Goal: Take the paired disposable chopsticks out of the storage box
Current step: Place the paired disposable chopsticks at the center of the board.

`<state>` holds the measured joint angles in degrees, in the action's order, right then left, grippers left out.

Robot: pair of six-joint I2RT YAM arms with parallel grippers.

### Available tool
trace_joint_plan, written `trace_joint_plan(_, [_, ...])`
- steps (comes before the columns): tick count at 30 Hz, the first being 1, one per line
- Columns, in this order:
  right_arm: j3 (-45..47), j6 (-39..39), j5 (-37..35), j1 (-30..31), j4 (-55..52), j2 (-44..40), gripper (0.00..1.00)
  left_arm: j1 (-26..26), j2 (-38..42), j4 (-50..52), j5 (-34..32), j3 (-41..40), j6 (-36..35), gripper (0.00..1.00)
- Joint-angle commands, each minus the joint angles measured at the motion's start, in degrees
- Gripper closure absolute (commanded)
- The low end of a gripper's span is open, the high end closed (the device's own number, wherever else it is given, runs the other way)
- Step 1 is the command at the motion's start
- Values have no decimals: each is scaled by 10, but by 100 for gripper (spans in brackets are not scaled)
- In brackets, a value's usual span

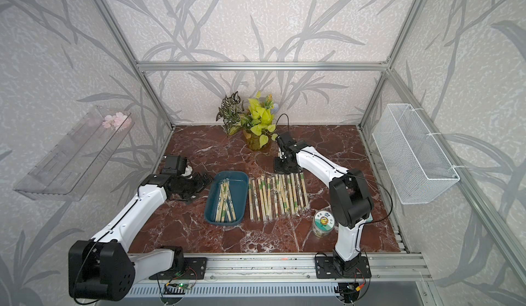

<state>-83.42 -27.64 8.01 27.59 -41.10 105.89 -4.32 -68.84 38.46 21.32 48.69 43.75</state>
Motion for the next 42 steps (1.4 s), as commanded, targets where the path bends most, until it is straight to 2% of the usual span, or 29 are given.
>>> trace_joint_plan(1, [9, 48, -46, -26, -13, -19, 100, -18, -12, -10, -18, 9, 17, 0])
trace_joint_plan(7, [22, 96, -99, -69, -29, -3, 100, -38, -39, -16, -24, 31, 20, 0])
trace_joint_plan(15, [32, 118, -137, -107, -42, 18, 100, -45, -56, -16, -25, 44, 20, 0])
trace_joint_plan(33, [57, 125, -153, -110, -50, 64, 100, -46, -70, -20, -25, 48, 18, 0])
trace_joint_plan(36, [60, 119, -149, -111, -49, 68, 95, -46, -69, -19, -25, 47, 17, 0])
trace_joint_plan(42, [64, 105, -150, -111, -53, 60, 75, -46, -69, -15, -25, 47, 13, 0])
